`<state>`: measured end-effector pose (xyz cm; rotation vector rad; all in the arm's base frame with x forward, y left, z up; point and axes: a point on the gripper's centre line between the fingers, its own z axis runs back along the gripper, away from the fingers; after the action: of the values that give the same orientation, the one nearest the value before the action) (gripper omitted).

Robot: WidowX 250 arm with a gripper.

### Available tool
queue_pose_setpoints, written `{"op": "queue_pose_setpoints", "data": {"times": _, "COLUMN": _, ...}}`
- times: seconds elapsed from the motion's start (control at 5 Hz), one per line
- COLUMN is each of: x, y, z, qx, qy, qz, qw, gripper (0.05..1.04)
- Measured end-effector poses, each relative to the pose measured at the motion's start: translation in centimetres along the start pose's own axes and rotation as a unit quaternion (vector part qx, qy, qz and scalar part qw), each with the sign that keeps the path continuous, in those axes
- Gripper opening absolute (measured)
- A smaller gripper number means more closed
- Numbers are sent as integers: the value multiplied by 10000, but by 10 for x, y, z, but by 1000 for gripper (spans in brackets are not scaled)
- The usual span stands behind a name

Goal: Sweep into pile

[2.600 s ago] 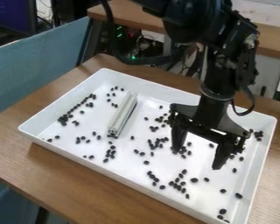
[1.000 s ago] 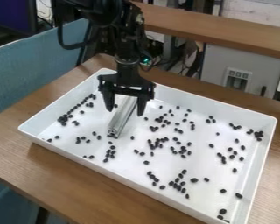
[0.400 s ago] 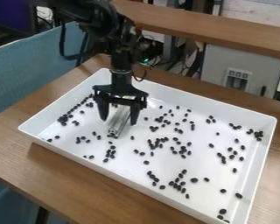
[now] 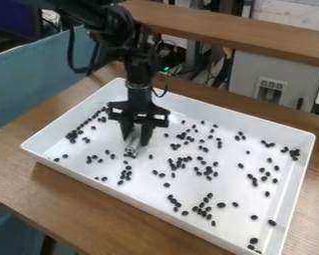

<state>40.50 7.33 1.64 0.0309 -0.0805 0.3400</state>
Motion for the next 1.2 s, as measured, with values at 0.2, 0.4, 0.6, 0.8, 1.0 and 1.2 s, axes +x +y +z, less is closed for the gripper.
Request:
{"op": "queue_pose_setpoints", "data": {"times": 0.2, "x": 1, "y": 2, "z": 1, "qx": 36, "qy": 9, "qz": 65, "qw": 10000, "gripper": 393}}
{"op": "queue_pose_setpoints", "data": {"times": 0.4, "x": 0, "y": 1, "z": 2, "qx": 42, "qy": 8, "qz": -70, "qw": 10000, "gripper": 393}}
{"op": "queue_pose_setpoints", "data": {"times": 0.6, "x": -5, "y": 11, "z": 24, "qx": 131, "qy": 170, "qz": -439, "qw": 9988, "gripper": 393}}
{"op": "queue_pose_setpoints", "data": {"times": 0.8, "x": -2, "y": 44, "z": 40, "qx": 206, "qy": 67, "qz": -662, "qw": 9976, "gripper": 393}}
{"op": "queue_pose_setpoints", "data": {"times": 1.0, "x": -1, "y": 79, "z": 39, "qx": 216, "qy": 41, "qz": -969, "qw": 9951, "gripper": 393}}
{"op": "queue_pose_setpoints", "data": {"times": 1.2, "x": 1, "y": 102, "z": 36, "qx": 268, "qy": -55, "qz": -1441, "qw": 9892, "gripper": 393}}
